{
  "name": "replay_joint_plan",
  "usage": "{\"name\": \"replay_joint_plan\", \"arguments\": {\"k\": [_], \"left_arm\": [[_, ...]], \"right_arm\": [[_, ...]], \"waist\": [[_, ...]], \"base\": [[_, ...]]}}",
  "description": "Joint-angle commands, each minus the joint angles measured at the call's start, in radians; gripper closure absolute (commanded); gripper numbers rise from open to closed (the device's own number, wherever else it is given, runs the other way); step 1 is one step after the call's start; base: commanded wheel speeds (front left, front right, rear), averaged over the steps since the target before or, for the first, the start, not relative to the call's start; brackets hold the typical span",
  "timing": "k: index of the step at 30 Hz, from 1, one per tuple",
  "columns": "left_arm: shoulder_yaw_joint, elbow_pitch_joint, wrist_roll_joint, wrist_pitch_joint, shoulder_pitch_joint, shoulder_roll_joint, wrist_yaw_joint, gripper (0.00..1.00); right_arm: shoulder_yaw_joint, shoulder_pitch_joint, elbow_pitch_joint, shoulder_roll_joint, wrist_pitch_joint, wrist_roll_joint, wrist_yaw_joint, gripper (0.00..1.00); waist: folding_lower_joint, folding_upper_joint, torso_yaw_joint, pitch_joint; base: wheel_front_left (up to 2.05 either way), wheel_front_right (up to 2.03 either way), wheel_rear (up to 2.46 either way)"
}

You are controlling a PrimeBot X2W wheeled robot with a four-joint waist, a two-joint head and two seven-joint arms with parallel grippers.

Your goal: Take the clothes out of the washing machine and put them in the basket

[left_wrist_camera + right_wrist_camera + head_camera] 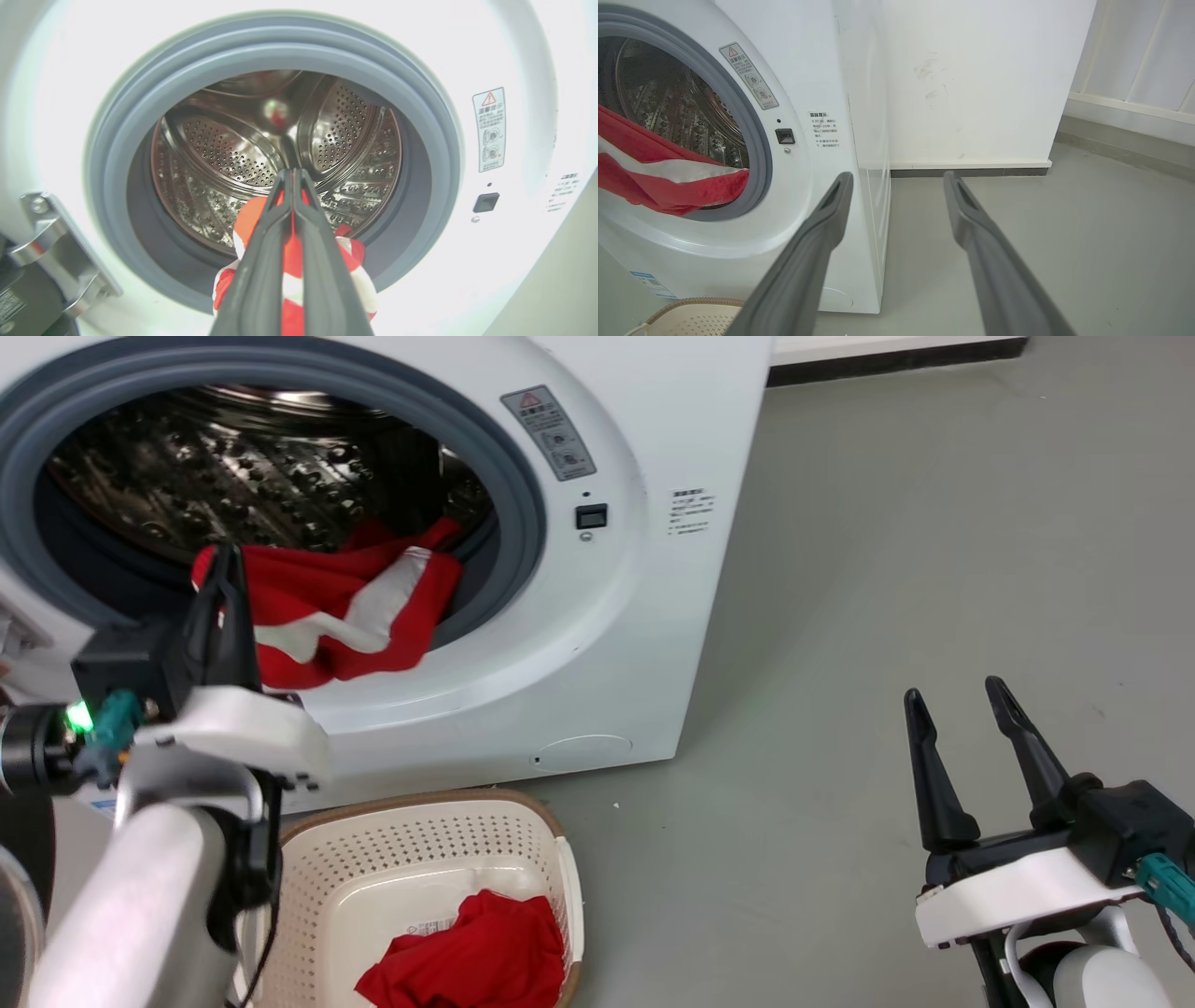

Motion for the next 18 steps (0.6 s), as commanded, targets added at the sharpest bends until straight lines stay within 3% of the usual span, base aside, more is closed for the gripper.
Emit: {"name": "replay_joint_plan", "arguments": {"k": [1,10,14,18], "left_arm": [[-0.003,-0.049,0.008,0.006,0.037,0.001,0.019,1.0],[-0.038,-0.255,-0.008,0.047,0.308,-0.035,0.131,1.0],[-0.059,-0.244,-0.049,0.05,0.424,-0.067,0.147,1.0],[-0.084,-0.182,-0.082,0.041,0.498,-0.095,0.133,1.0]], "right_arm": [[0.0,0.012,-0.008,0.0,0.006,-0.007,-0.001,0.0],[0.003,0.019,-0.031,0.0,0.025,-0.021,-0.001,0.0],[0.007,0.018,-0.039,0.0,0.034,-0.03,-0.001,0.0],[0.01,0.02,-0.047,0.0,0.041,-0.039,-0.001,0.0]], "waist": [[0.0002,-0.0001,0.017,0.0],[0.0002,-0.0001,0.053,-0.005],[0.0002,-0.0001,0.063,-0.007],[0.0002,-0.0001,0.072,-0.006]], "base": [[0.0,0.0,0.0],[0.0,0.0,0.0],[0.0,0.0,0.0],[0.0,0.0,0.0]]}}
